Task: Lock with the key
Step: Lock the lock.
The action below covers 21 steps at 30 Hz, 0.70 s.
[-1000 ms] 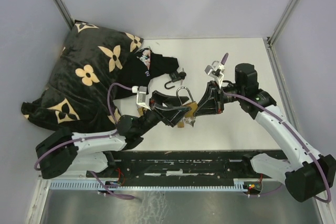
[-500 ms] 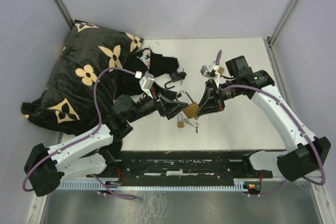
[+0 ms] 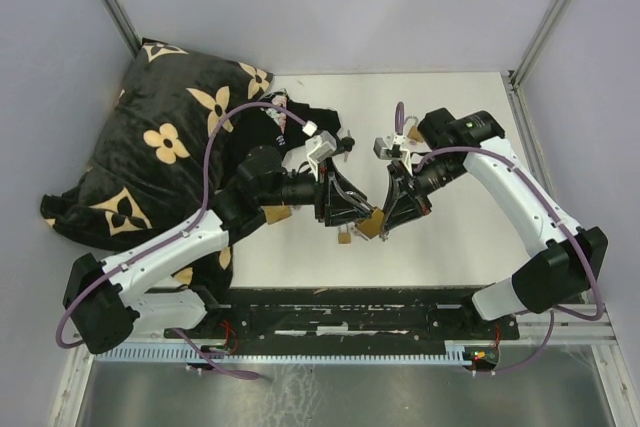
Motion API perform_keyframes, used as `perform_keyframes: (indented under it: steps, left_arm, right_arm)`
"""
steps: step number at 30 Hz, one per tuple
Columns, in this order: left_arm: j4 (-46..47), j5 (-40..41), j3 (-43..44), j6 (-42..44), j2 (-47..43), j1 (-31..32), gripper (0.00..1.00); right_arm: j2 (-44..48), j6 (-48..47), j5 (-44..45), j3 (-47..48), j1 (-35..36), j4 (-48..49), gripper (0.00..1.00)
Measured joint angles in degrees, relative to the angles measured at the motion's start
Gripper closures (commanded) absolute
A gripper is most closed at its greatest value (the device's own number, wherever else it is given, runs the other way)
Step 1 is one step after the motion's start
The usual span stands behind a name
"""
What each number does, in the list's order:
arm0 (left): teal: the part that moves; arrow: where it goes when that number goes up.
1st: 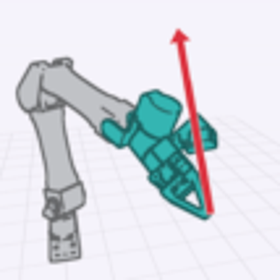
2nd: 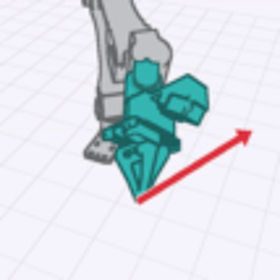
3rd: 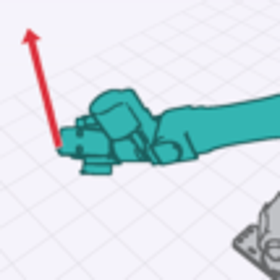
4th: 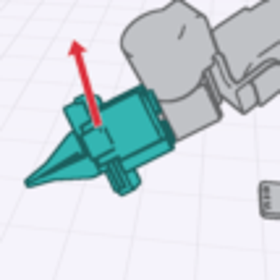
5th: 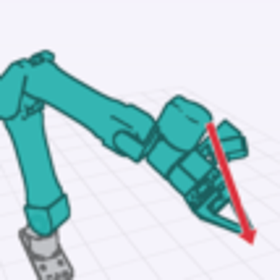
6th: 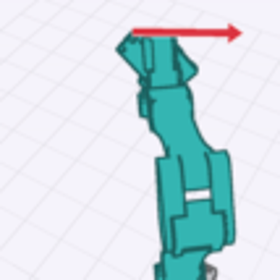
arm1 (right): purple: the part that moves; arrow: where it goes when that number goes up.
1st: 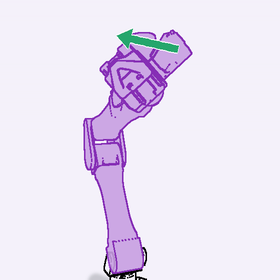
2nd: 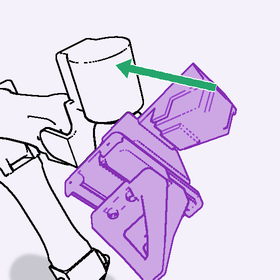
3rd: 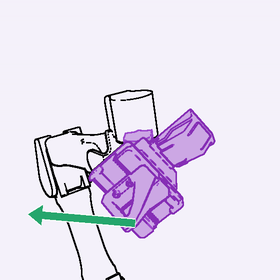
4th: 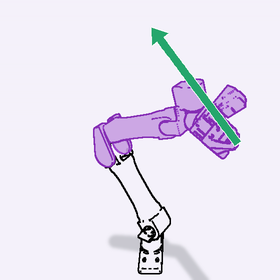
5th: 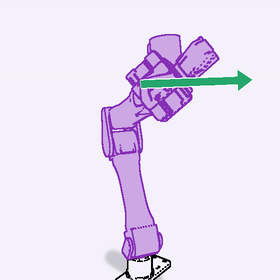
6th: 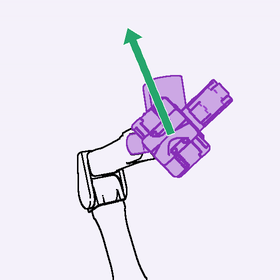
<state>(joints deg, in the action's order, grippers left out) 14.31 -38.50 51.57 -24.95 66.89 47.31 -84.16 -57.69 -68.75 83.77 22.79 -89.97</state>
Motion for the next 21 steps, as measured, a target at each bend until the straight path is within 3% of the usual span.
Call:
perform_keyframes:
  steps: [6, 11, 17, 21]
  left_arm:
    - [-4.87, -5.77, 0.79, 0.68, 4.59, -0.09, 0.46]
    - [-4.26, -7.72, 0.81, 0.59, 4.94, -0.09, 0.54]
    - [-2.75, -8.46, 0.9, 0.5, 5.07, -0.15, 0.54]
    - [-1.88, -8.68, 0.92, 0.42, 5.14, -0.26, 0.62]
  right_arm:
    - [3.26, 7.89, 2.4, -0.11, 0.5, 7.28, 0.98]
    - [3.39, 9.94, 3.41, -0.26, 1.18, 9.16, 0.98]
    - [3.39, 11.26, 4.61, -0.33, 1.73, 9.86, 0.98]
    - [3.39, 11.89, 5.09, -0.33, 1.99, 10.05, 0.98]
